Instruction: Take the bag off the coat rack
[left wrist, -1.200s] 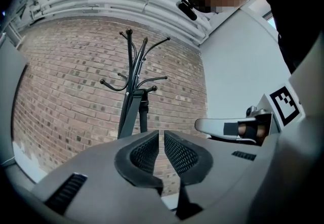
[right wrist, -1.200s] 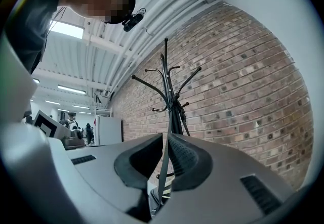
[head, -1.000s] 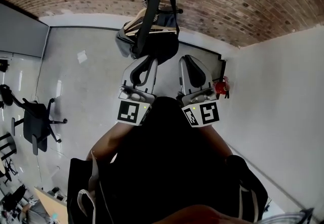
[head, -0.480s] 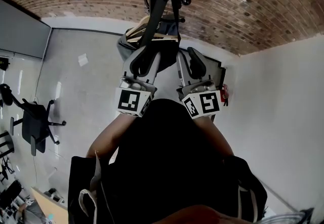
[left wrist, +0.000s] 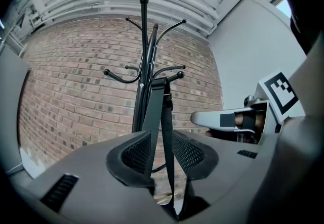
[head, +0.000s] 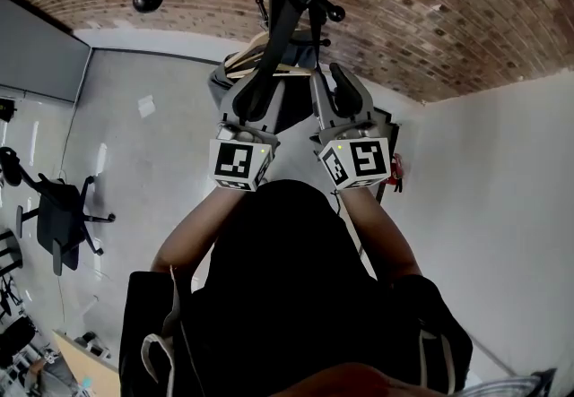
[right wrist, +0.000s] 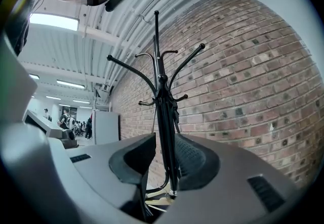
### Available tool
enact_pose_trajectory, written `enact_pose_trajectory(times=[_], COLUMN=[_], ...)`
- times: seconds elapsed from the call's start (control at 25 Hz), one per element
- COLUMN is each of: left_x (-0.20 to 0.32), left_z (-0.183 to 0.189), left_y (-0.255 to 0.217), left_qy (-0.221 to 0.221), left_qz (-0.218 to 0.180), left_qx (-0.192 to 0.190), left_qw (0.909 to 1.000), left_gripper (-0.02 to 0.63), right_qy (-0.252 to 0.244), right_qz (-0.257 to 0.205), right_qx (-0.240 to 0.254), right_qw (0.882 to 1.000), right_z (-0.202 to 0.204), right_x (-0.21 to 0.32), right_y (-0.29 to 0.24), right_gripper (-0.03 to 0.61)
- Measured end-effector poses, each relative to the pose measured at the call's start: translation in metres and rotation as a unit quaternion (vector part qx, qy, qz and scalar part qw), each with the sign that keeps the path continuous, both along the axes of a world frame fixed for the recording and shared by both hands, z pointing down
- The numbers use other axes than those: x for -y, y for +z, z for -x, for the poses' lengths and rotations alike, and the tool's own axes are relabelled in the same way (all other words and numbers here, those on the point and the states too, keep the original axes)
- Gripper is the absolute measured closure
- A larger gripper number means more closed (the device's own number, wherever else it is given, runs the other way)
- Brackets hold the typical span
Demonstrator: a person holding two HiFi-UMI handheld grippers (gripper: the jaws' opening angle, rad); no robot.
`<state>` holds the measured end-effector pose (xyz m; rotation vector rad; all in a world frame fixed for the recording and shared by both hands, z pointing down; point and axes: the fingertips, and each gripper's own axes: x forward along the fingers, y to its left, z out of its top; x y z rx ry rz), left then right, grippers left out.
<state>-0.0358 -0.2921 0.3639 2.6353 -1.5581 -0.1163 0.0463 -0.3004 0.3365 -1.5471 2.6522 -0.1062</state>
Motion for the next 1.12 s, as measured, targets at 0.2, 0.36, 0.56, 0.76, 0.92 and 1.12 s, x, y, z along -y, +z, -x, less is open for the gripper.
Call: enact_pose_trajectory(times=[0.2, 0.36, 0.56, 0.76, 0.92, 1.12], left_x=[0.015, 0.021, 0.036, 0.047, 0.059, 0.068], left_z=[-0.006, -0.013, -0.013, -0.015, -0.013, -0.018], left_y=[0.008, 0.008, 0.004, -0.002, -0.01, -0.02], left_qy=[0.006, 0.021, 0.015, 0.003, -0.021, -0.027], left_qz=[0.0, 0.02, 0.018, 0.017, -0.013, -0.036], left_qx=[0.012, -0.005, -0.002, 0.009, 0.028, 0.048], left_qw=[0.9999, 0.9996, 0.9997, 0.9998, 0.9993, 0.9979], left_gripper=[0.491, 0.491, 0.491, 0.489, 0.488, 0.488], right_qy=[0.01, 0.01, 0.013, 0.019, 0.021, 0.027], right_qz=[-0.004, 0.014, 0.009, 0.012, 0.01, 0.019], right_qx=[-0.025, -0.032, -0.042, -0.041, -0.048, -0.057], right_qw=[1.0, 0.999, 0.999, 0.999, 0.999, 0.998], right_z=[0.002, 0.004, 0.008, 0.009, 0.012, 0.011], right_x=[0.022, 0.03, 0.04, 0.054, 0.065, 0.079], right_y=[0.007, 0.016, 0.017, 0.014, 0.015, 0.024], right_gripper=[0.469, 0.469, 0.469, 0.469, 0.469, 0.469])
